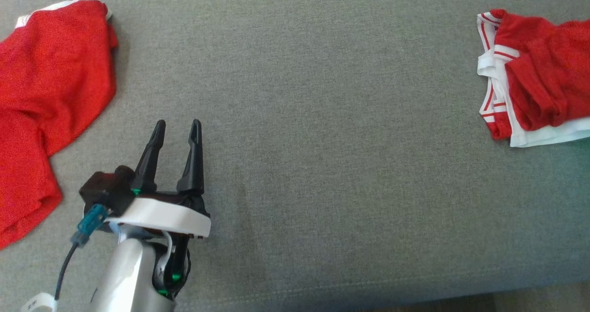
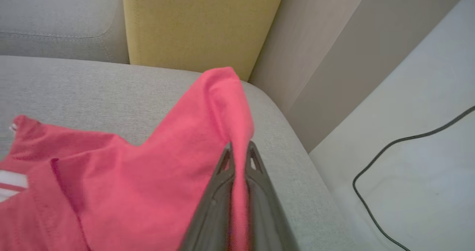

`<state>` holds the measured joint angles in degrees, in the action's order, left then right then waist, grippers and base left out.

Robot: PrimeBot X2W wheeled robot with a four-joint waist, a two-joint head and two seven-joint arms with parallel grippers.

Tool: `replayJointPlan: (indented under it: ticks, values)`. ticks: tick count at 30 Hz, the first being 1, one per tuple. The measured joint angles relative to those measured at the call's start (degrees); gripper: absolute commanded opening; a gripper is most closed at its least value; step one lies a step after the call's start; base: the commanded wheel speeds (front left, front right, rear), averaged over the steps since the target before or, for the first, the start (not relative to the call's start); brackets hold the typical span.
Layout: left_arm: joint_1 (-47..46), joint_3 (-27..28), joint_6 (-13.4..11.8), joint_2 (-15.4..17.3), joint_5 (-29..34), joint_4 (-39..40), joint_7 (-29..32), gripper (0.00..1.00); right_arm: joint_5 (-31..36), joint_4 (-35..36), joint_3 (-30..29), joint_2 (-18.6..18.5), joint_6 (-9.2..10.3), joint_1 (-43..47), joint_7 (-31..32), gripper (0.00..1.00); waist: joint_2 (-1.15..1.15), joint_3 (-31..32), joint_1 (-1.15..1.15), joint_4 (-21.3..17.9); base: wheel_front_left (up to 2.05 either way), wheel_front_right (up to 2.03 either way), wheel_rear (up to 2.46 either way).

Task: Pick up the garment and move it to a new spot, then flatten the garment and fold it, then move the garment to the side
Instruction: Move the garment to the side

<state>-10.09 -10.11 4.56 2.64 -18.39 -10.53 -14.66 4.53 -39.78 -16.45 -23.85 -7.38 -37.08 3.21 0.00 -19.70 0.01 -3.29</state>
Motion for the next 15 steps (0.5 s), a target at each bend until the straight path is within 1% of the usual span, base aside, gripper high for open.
replayJointPlan:
  ticks: [4,5,6,7,8,11,15]
  values:
    - [0.0,0.0,0.0,0.0,0.0,0.0,0.0,1.0,1.1,1.9,-0.9,1.1,0.0,0.1,0.9,0.0,0.0,0.2,0.0,0.1,0.0,0.0,0.0]
    - [0.0,0.0,0.0,0.0,0.0,-0.1,0.0,1.0,1.2,2.4,-1.2,1.4,0.0,0.1,0.9,0.04,0.0,0.3,0.0,0.1,0.0,0.0,0.0]
    - [0.0,0.0,0.0,0.0,0.0,-0.2,0.0,1.0,1.2,2.8,-1.3,1.7,0.0,0.2,1.0,0.24,0.0,0.4,0.0,0.0,0.0,0.0,0.0]
    - [0.0,0.0,0.0,0.0,0.0,-0.3,0.0,1.0,1.1,3.3,-1.3,2.0,0.0,0.2,1.2,0.85,0.0,0.5,0.0,0.0,0.0,0.0,0.0]
    - [0.0,0.0,0.0,0.0,0.0,-0.4,0.0,1.0,1.0,3.9,-1.3,2.4,0.0,0.3,1.4,1.0,0.0,0.7,0.0,0.0,0.0,0.0,0.0]
    - [0.0,-0.1,0.0,0.0,-0.3,-0.8,0.0,1.0,0.6,5.4,-0.9,3.3,0.0,0.7,1.6,1.0,0.0,1.3,0.0,-0.1,0.0,0.0,0.0]
    - [0.1,-0.2,0.0,0.0,-0.4,-0.9,0.0,1.0,0.0,7.9,-0.3,3.5,0.0,1.5,1.6,1.0,0.0,2.6,0.0,-0.1,0.0,0.0,0.0]
